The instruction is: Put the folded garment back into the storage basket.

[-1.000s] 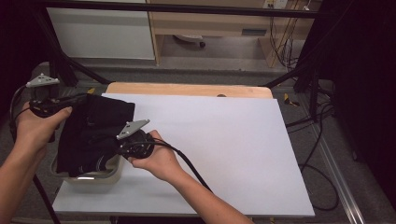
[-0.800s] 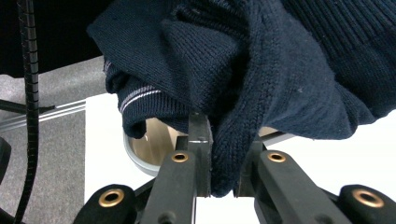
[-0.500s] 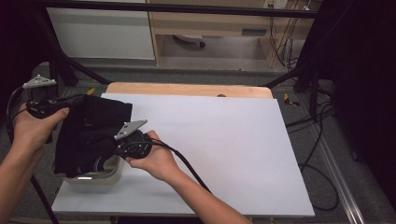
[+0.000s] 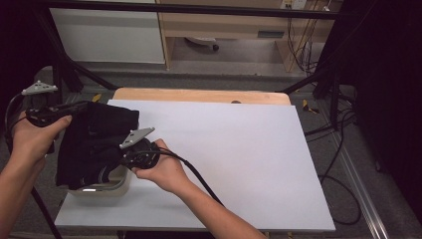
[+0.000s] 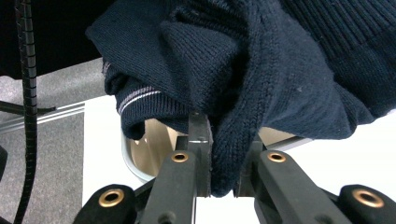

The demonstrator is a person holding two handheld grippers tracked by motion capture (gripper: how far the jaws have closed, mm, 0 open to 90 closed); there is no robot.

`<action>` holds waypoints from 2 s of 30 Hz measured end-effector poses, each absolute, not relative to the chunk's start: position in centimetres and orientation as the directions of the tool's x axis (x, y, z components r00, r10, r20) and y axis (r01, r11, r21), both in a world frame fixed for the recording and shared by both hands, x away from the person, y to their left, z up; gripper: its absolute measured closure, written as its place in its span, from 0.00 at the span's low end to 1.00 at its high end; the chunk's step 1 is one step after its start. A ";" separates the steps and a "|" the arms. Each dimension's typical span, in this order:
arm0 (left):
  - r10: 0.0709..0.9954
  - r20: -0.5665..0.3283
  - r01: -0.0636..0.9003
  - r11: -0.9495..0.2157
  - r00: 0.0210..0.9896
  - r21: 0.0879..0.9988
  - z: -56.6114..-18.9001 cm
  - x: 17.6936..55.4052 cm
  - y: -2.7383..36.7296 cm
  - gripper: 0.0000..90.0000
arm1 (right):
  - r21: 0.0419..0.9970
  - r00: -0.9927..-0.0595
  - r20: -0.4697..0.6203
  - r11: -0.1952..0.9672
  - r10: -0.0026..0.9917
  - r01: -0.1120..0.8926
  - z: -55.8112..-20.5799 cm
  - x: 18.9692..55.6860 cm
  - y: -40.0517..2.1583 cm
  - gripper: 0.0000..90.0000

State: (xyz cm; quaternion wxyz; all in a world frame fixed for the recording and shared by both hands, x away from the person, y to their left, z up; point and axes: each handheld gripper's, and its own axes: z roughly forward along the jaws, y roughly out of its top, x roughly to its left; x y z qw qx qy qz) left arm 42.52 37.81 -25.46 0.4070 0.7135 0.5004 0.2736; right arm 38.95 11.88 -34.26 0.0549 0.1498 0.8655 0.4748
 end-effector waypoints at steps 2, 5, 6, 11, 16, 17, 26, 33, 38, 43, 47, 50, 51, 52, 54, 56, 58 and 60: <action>0.937 -0.014 0.494 -0.172 0.350 0.852 -25.5 42.5 37.9 0.88 | 0.839 -0.950 0.046 0.505 0.310 0.205 -34.3 39.0 12.0 0.91; 0.938 -0.014 0.494 -0.169 0.345 0.853 -25.5 42.5 38.1 0.88 | 0.839 -0.950 0.044 0.506 0.308 0.203 -34.3 39.0 12.2 0.91; 0.939 -0.014 0.493 -0.167 0.344 0.854 -25.5 42.4 38.1 0.88 | 0.839 -0.951 0.043 0.505 0.307 0.201 -34.3 39.0 12.2 0.91; 0.940 -0.008 0.494 -0.172 0.341 0.852 -25.5 42.5 38.3 0.88 | 0.840 -0.951 0.049 0.503 0.304 0.204 -34.4 38.9 12.4 0.91; 0.943 -0.010 0.493 -0.166 0.334 0.854 -25.6 42.5 38.5 0.88 | 0.840 -0.952 0.048 0.503 0.303 0.202 -34.4 38.9 12.7 0.91; 0.943 -0.010 0.494 -0.165 0.332 0.854 -25.6 42.5 38.5 0.88 | 0.840 -0.952 0.047 0.504 0.303 0.202 -34.4 38.9 12.8 0.91; 0.945 -0.006 0.500 -0.168 0.327 0.850 -25.8 42.4 38.9 0.88 | 0.838 -0.953 0.052 0.505 0.300 0.205 -34.6 38.9 13.2 0.91; 0.947 -0.006 0.501 -0.165 0.322 0.849 -25.9 42.4 39.0 0.88 | 0.837 -0.953 0.056 0.506 0.297 0.207 -34.8 39.0 13.4 0.91; 0.946 -0.010 0.501 -0.162 0.323 0.850 -26.0 42.4 39.1 0.88 | 0.837 -0.952 0.056 0.506 0.299 0.209 -34.9 39.1 13.5 0.91; 0.948 -0.008 0.505 -0.163 0.318 0.848 -26.1 42.4 39.3 0.88 | 0.836 -0.952 0.060 0.506 0.299 0.212 -35.0 39.0 13.7 0.91; 0.950 -0.009 0.507 -0.159 0.312 0.847 -26.2 42.5 39.4 0.88 | 0.835 -0.952 0.064 0.506 0.300 0.216 -35.1 39.1 13.9 0.91; 0.951 -0.009 0.510 -0.158 0.309 0.845 -26.3 42.5 39.6 0.88 | 0.835 -0.951 0.067 0.504 0.301 0.219 -35.2 39.1 14.0 0.91; 0.951 -0.008 0.510 -0.158 0.309 0.846 -26.4 42.5 39.6 0.88 | 0.835 -0.952 0.067 0.506 0.298 0.217 -35.3 39.2 14.0 0.91; 0.951 -0.008 0.510 -0.158 0.308 0.845 -26.5 42.5 39.6 0.88 | 0.835 -0.952 0.066 0.506 0.299 0.217 -35.3 39.2 14.0 0.91; 0.952 -0.006 0.512 -0.159 0.306 0.844 -26.5 42.5 39.7 0.88 | 0.834 -0.952 0.069 0.506 0.299 0.219 -35.4 39.2 14.1 0.91; 0.953 -0.006 0.514 -0.157 0.302 0.843 -26.6 42.5 39.7 0.88 | 0.833 -0.952 0.070 0.507 0.298 0.220 -35.4 39.2 14.1 0.91; 0.953 -0.004 0.516 -0.160 0.302 0.841 -26.7 42.5 39.8 0.88 | 0.833 -0.951 0.073 0.507 0.300 0.224 -35.5 39.2 14.2 0.91; 0.953 -0.006 0.516 -0.158 0.302 0.842 -26.8 42.6 39.8 0.88 | 0.832 -0.951 0.073 0.507 0.301 0.224 -35.6 39.3 14.2 0.91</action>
